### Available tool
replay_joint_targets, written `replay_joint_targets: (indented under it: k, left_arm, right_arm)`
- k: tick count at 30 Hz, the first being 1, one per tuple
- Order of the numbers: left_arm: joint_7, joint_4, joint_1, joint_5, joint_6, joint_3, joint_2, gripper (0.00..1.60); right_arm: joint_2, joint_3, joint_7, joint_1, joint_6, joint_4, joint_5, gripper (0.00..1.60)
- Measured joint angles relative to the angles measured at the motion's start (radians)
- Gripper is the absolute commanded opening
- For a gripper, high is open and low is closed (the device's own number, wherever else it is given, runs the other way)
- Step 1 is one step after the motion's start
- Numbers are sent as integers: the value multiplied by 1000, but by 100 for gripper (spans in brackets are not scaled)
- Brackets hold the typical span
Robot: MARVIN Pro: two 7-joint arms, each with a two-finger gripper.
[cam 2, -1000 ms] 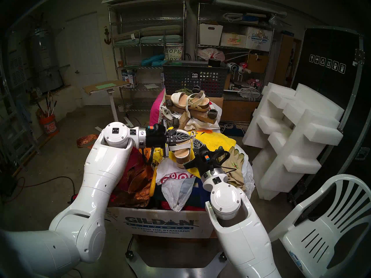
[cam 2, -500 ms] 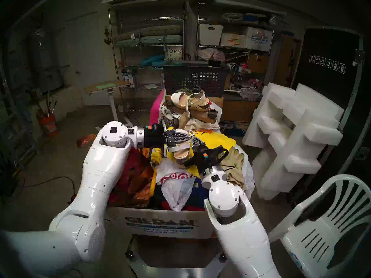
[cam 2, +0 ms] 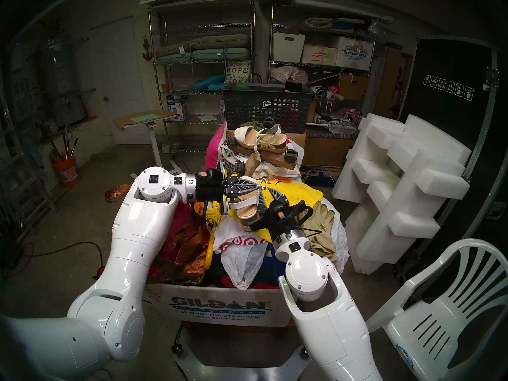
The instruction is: Unbuckle a shoe
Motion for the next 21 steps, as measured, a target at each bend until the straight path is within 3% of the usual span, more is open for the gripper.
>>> replay_joint_targets:
  k: [6,21]
  left_arm:
    - [9,0,3,11,-30,8,-2,0]
    - [41,-25,27,78,-194,57,-2,0]
  right_arm:
    - [13,16,-3,-32,5,-31,5,78]
    - [41,41,16,-82,7,-110,31,69]
